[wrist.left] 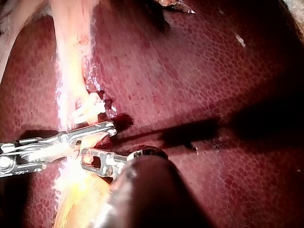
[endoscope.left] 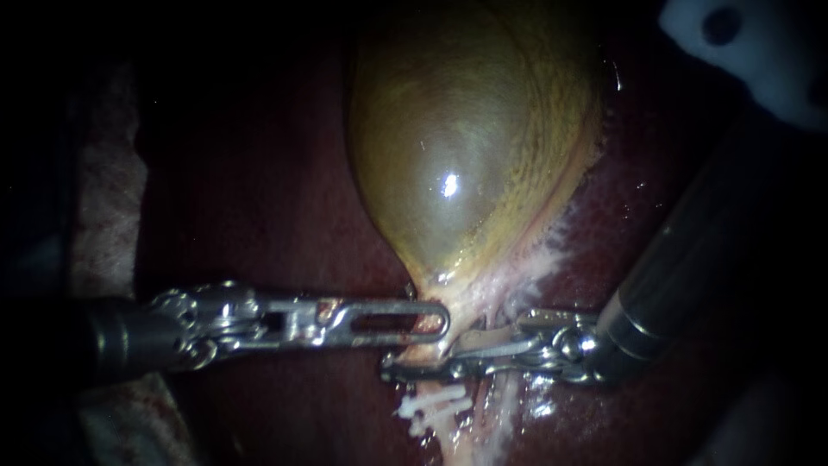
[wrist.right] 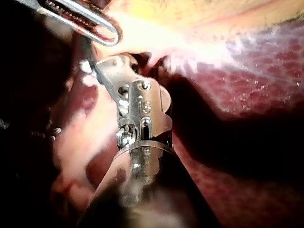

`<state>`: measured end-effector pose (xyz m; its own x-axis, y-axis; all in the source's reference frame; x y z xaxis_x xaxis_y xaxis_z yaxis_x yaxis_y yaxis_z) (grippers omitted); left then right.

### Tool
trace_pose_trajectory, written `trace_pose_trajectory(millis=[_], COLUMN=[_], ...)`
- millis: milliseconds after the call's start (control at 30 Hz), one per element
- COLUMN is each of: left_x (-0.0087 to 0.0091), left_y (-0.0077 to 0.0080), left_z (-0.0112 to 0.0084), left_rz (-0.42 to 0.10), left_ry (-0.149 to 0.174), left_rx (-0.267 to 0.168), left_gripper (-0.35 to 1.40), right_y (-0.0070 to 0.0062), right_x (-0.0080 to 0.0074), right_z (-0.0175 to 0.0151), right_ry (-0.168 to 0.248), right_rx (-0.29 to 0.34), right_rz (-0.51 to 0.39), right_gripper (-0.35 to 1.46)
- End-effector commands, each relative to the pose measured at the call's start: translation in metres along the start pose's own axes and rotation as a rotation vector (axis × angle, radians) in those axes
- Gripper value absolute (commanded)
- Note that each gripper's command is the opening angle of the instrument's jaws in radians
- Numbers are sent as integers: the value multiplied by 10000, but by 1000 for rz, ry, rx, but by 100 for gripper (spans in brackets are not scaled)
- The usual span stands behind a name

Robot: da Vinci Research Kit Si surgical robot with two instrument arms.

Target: Going back third clip left tube

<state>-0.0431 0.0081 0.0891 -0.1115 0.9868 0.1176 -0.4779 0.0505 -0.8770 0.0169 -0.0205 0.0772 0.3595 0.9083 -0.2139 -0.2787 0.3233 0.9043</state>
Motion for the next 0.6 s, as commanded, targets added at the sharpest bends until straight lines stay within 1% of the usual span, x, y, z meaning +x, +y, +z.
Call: trace_pose_trajectory(millis=[33, 500, 533, 600], left_x=[0, 0, 0, 0], left_y=[0, 0, 0, 0], left_z=[0, 0, 0, 0], left_rz=[0, 0, 0, 0], left_ry=[0, 0, 0, 0], left_rx=[1, 0, 0, 0], left_gripper=[-35, -35, -35, -35], right_y=[0, 0, 0, 0], right_x=[0, -2, -2, -3], right_z=[0, -2, -2, -2], right_ry=[0, -1, -1, -4], right_rx=[1, 3, 3, 2], right_rz=[0, -8, -8, -8], right_gripper=[-35, -35, -34, -14])
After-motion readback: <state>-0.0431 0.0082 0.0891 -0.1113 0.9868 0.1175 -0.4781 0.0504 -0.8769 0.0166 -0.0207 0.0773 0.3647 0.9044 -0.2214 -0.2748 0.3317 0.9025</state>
